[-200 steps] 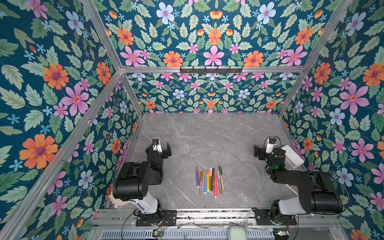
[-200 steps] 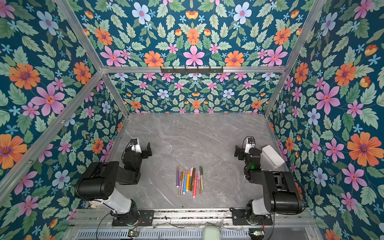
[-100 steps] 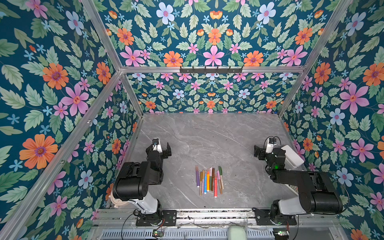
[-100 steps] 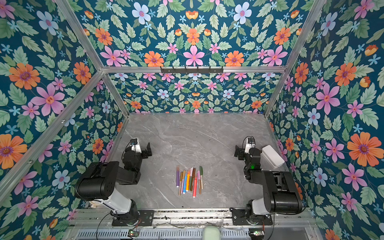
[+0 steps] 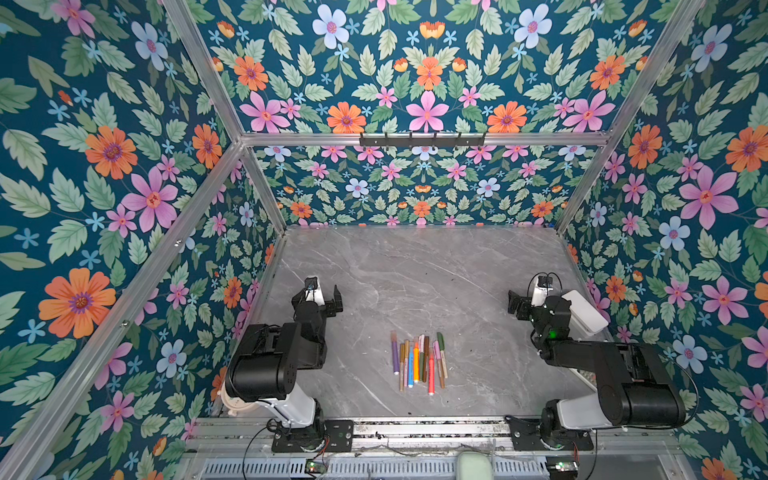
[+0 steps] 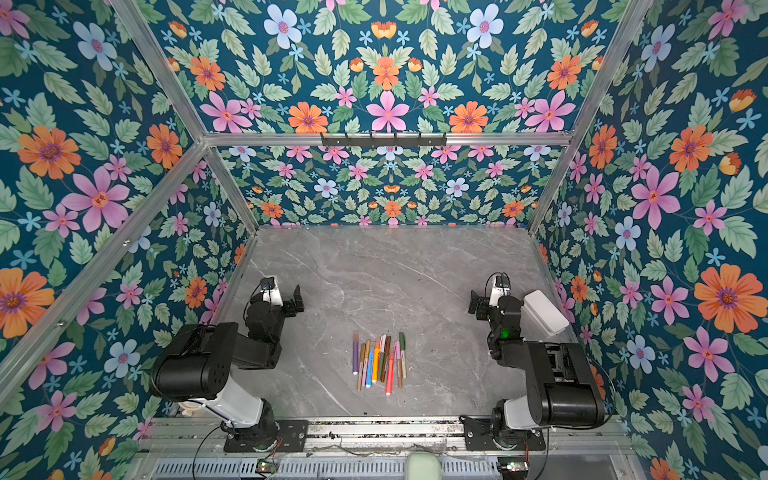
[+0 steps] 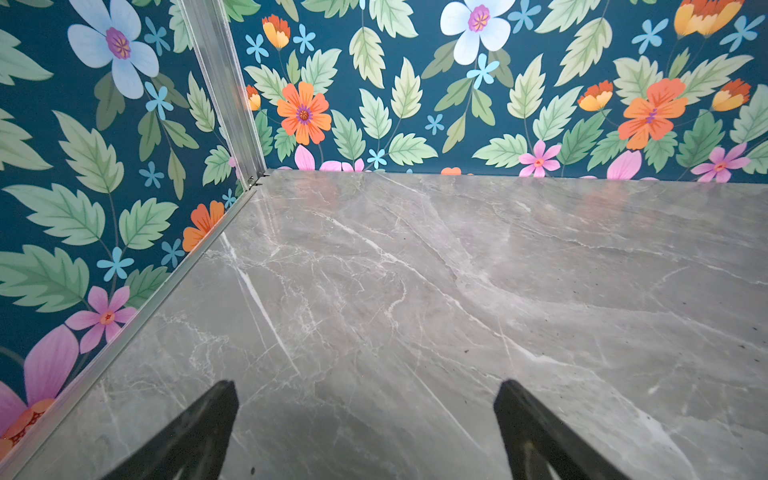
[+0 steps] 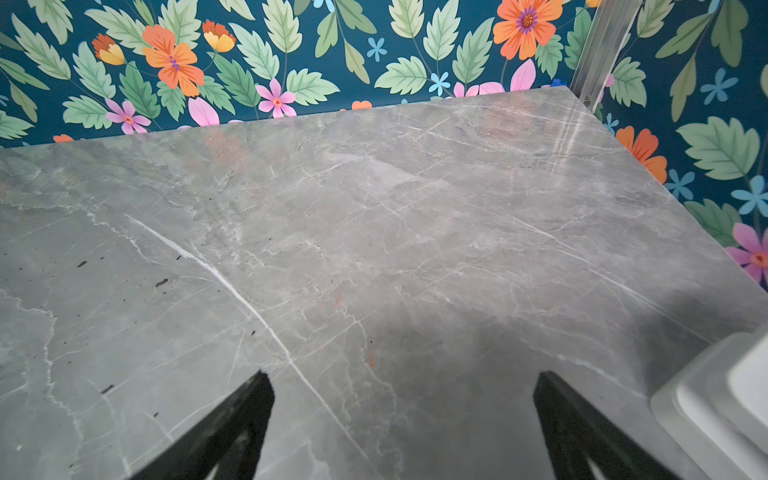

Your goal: Open the pen caps

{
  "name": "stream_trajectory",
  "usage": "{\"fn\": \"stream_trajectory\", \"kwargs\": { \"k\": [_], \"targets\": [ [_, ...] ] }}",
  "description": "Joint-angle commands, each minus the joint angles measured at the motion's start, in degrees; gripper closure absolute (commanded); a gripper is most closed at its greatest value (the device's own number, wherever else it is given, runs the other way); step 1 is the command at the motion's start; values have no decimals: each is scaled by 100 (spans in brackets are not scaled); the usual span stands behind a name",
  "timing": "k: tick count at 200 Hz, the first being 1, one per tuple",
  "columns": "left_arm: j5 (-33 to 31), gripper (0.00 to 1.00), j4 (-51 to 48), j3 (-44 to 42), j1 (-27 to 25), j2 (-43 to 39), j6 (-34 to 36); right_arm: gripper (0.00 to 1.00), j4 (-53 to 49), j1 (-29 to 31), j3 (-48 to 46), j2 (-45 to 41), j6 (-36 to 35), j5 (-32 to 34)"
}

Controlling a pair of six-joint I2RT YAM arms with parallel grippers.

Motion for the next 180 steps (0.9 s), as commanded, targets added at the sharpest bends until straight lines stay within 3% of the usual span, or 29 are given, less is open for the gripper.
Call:
{"fn": "stream_trajectory", "kwargs": {
  "k": [1,24,41,55,72,94,111,125,153,180],
  "targets": [
    [-1,0,53,14,9,4,-40,1,84,9,-1,-6,10,53],
    [-22,0,88,-6,5,-14,-22,1,75,8,-3,-23,75,193],
    [-584,0,176,-271,-42,-583,-109,1,-8,97,-79,-411,38,374],
    [-1115,0,-122,-586,-419,-1695,108,1,-2270,280,567,-1437,337,650],
    [-1462,0,-776,-682,-1054,-3094,-136,1,-4758,269,1589,-1998,2646,1400],
    [-1196,0,-2807,-193,-1732,-4376,-1473,1,-5370,238,1741,-2363,3218,143],
    [-904,0,-3534,-25,-2416,-4467,-1504,2,-5228,347,1560,-2469,3406,-1152],
    [-1068,0,-3796,-126,-2869,-4321,-1208,6,-5767,1074,1681,-2372,3256,-1082],
    [-1320,0,-4008,-206,-2812,-3998,-1377,12,-7059,3766,2236,-1789,2768,593],
    [-1379,0,-4040,-55,-2715,-3795,-1569,33,-8121,5209,2707,-959,3096,1109]
  ]
}}
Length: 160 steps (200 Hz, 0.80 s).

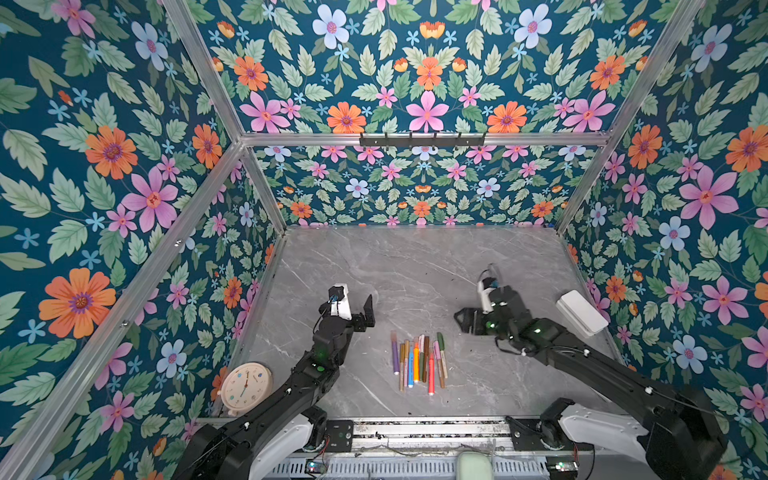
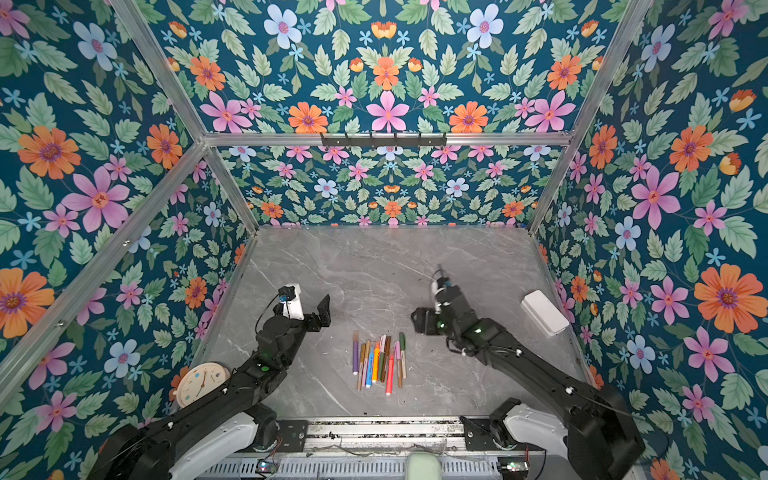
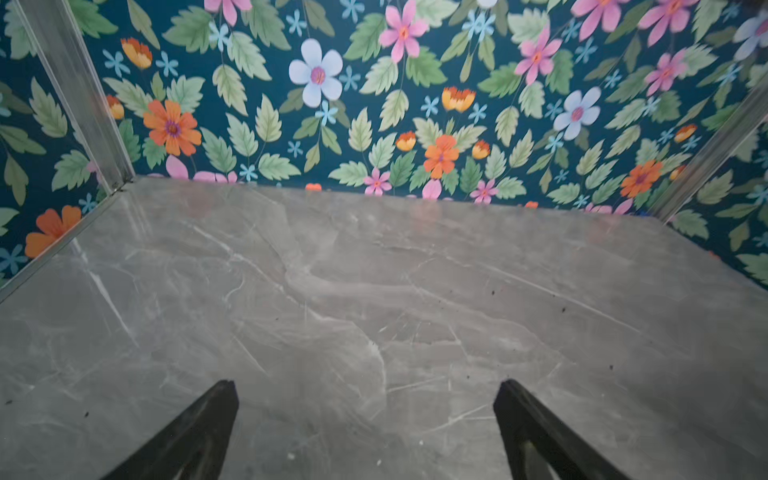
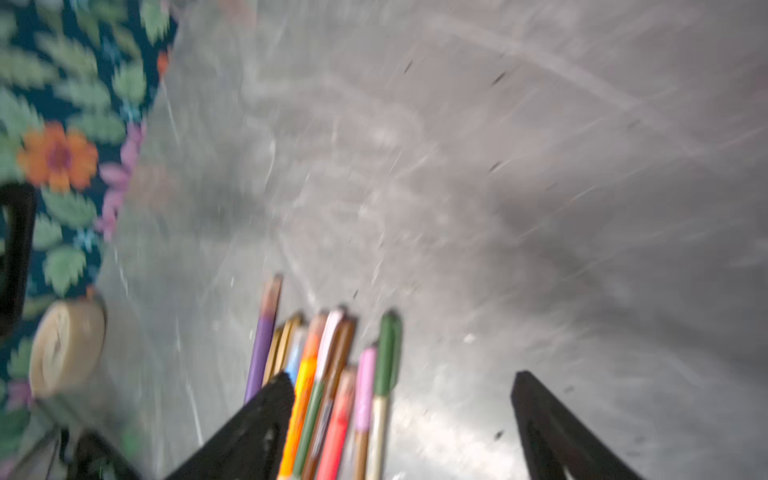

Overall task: Open the pen caps
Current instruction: 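Raise the left arm toward the markers while the right gripper reaches over them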

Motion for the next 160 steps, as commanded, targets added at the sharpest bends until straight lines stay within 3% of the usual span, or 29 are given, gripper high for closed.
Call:
{"fn": "stream_trajectory", "kwargs": {
  "k": [1,29,52,112,160],
  "targets": [
    [-197,0,-168,137,37,108,-202,34,-1511,852,244,468,275,896],
    [-300,0,-294,220,40,73,-189,50,-1638,1409,120,839,689,812],
    [-648,0,-302,193,50,85,-306,57,-1447,1489,26,1066,757,560],
    [-814,0,-663,503,61,455,-413,57,-1315,1553,417,1695,723,326],
    [-616,0,-721,428,63,147,-420,57,-1306,1604,734,2210,871,306]
  ]
}}
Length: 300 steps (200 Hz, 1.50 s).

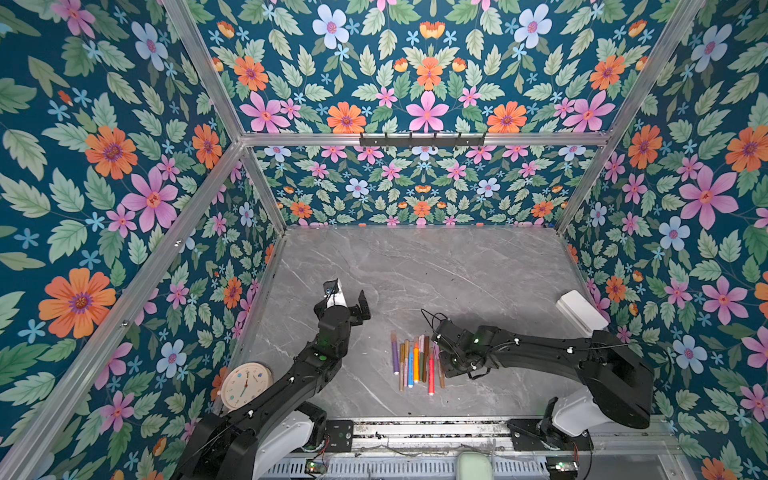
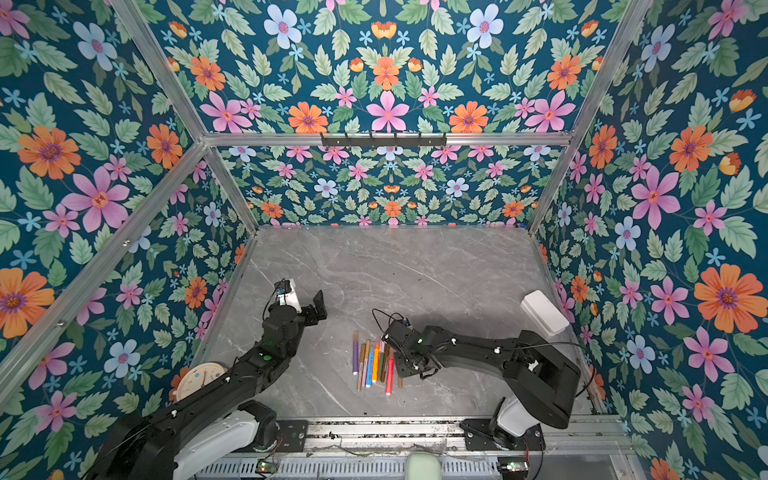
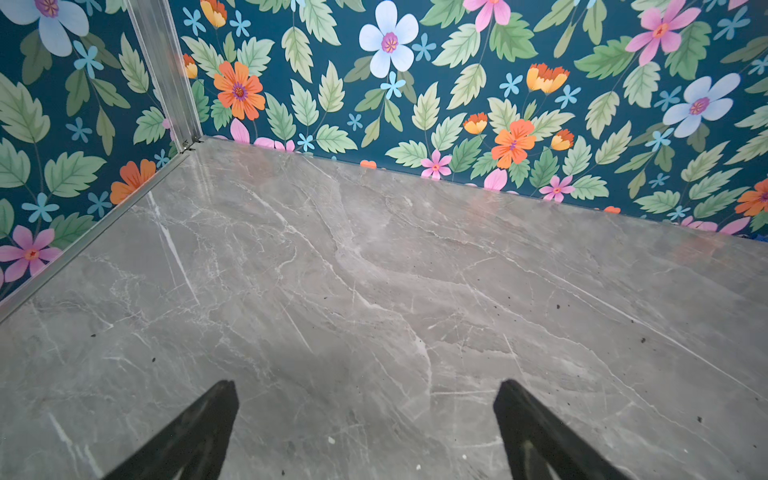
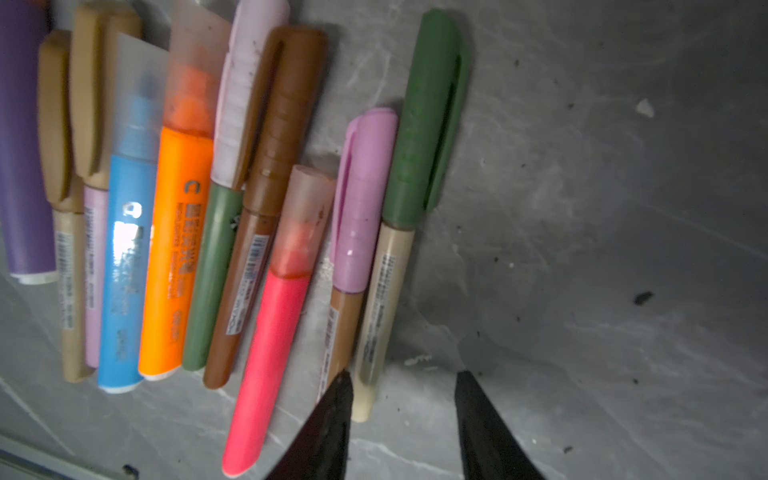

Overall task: Open the pen caps
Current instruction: 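Raise the left arm toward the markers while the right gripper reaches over them, then lower the right gripper onto the green-capped marker and close on its barrel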

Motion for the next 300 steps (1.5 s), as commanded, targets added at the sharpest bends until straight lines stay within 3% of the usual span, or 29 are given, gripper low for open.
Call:
{"fn": "stream_trajectory", "kwargs": {
  "k": [1,69,171,237,300],
  "targets": [
    [128,0,20,-69,11,-112,9,57,-32,31,116,173,143,-44],
    [428,0,10,94,10,241,-27,61,-425,210,445,828,603,474],
    [430,0,-74,174,10,393,-43,66,-618,230,343,676,795,754],
    [486,0,-65,200,10,494,-57,55,-549,241,74,-294,692,816],
    [511,0,-67,200,8,523,-57,60,-833,243,163,257,686,1053]
  ]
}}
